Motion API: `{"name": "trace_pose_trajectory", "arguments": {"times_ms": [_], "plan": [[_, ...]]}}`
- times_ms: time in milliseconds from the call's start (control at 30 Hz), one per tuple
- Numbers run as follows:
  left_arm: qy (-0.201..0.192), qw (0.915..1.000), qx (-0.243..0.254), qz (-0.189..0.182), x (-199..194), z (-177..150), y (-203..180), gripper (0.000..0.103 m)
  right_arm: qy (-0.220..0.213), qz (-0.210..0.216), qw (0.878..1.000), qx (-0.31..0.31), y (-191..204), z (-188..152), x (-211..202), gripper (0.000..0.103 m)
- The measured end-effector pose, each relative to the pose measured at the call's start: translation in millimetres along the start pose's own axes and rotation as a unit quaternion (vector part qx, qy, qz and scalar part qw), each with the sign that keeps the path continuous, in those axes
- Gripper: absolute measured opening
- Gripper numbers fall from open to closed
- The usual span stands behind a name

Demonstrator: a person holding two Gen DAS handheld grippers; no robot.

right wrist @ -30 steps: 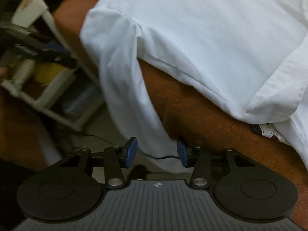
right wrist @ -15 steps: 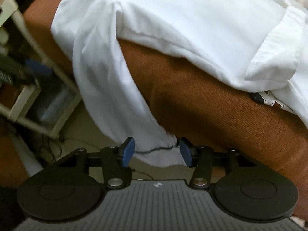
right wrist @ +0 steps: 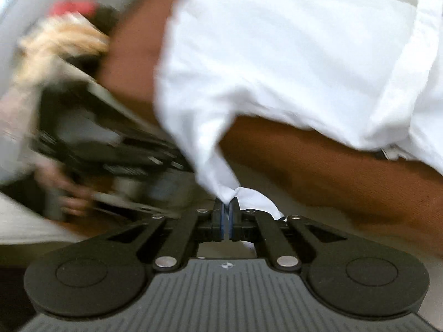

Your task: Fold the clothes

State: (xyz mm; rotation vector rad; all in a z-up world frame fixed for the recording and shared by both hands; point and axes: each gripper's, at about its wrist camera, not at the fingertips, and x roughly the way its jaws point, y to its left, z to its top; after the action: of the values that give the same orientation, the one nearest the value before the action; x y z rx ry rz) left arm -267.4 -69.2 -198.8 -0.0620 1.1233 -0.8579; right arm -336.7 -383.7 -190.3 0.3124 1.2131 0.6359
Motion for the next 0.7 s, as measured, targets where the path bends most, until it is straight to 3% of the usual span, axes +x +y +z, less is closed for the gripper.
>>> {"name": "trace_pose_trajectory", "arguments": {"times_ms": [33,100,167,200,267,300,333,400,500,567,633,700], "plan": [[-0.019,0.9998,0.003,0.005,-11.9,9.3,0.1,0.007,-0.007,0.027,1.000,0.003,5.0,8.0,-13.5,0.003],[-0.063,0.9977,0.006,0.022,-32.6,31.9,1.6,0.019,-0.044,0.083,0.996,0.011,10.4,28.0,-42.0,0.002],[-0.113,0.9921,0.005,0.053,-47.2,58.2,-1.8,0.023,-0.122,0.123,0.984,0.042,-2.4,56.6,-74.9,0.000],[-0.135,0.9884,0.007,0.069,-51.7,70.9,-4.3,0.025,-0.165,0.129,0.976,0.064,-15.5,71.6,-89.3,0.000],[-0.158,0.9826,0.013,0.097,-44.3,101.7,-2.8,0.042,-0.244,0.106,0.957,0.113,-52.2,98.8,-108.1,0.000],[-0.155,0.9823,0.010,0.104,-32.9,110.2,-1.0,0.045,-0.271,0.082,0.950,0.132,-68.5,111.6,-114.1,0.000],[-0.150,0.9826,0.006,0.109,-19.9,117.1,0.9,0.046,-0.272,0.048,0.951,0.139,-79.0,121.2,-112.2,0.000],[-0.104,0.9866,0.006,0.125,12.7,112.4,4.9,0.045,-0.249,0.023,0.959,0.134,-89.1,127.7,-100.9,0.004],[-0.034,0.9862,0.018,0.161,48.0,104.9,11.6,0.041,-0.175,0.028,0.979,0.100,-83.7,110.6,-74.0,0.007],[-0.042,0.9842,0.032,0.169,41.7,97.8,9.9,0.043,-0.121,0.024,0.990,0.075,-73.6,90.0,-51.9,0.011],[-0.042,0.9851,0.029,0.164,42.8,98.2,15.1,0.044,-0.069,0.018,0.996,0.047,-58.0,64.0,-26.5,0.024],[-0.042,0.9859,0.026,0.159,42.9,98.0,19.9,0.044,-0.044,0.005,0.999,0.025,-42.2,40.4,-4.0,0.037]]}}
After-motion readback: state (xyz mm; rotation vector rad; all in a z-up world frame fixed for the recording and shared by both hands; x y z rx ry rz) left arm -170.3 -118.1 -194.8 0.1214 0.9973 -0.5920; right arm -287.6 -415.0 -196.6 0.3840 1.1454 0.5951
